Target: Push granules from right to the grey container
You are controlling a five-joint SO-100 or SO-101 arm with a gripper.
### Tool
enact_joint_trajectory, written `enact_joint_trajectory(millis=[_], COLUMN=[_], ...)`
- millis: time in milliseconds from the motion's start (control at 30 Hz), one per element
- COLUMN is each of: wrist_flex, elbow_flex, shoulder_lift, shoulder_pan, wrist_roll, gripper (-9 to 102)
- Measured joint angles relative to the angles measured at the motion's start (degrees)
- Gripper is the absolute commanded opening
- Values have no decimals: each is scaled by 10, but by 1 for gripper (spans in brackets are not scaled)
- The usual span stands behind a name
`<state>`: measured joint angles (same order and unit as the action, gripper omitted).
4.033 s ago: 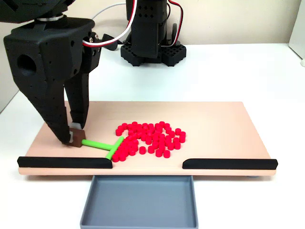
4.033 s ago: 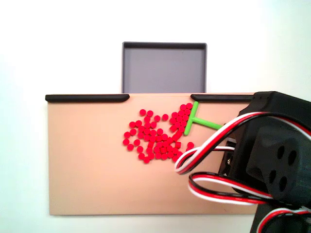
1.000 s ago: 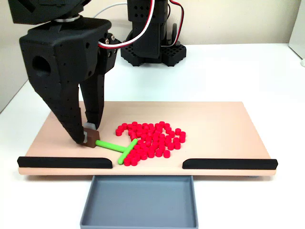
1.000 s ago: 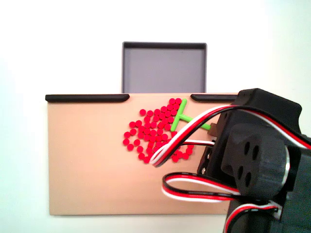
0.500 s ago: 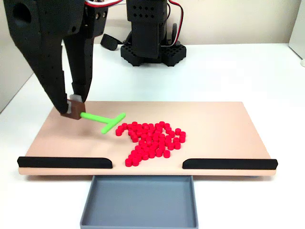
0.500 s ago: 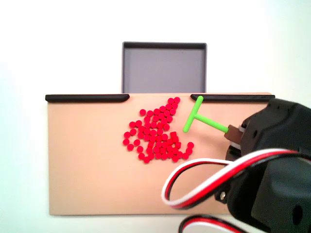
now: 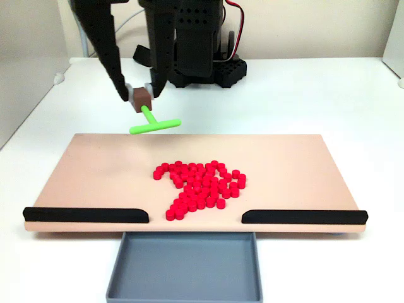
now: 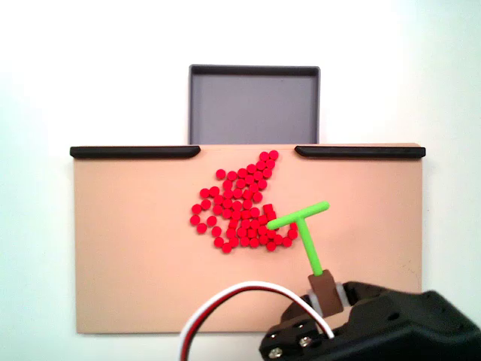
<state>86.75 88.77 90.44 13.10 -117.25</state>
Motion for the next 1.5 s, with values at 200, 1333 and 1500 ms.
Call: enact_joint_trajectory(millis=[200,1333,1500], wrist_flex=[1,-4,-4], elbow_flex=[92,98,98], shoulder_lift=[90,98,98], shoulder_pan=[-42,-113,-113], wrist_roll=[209,250,279], gripper=[0,0,0])
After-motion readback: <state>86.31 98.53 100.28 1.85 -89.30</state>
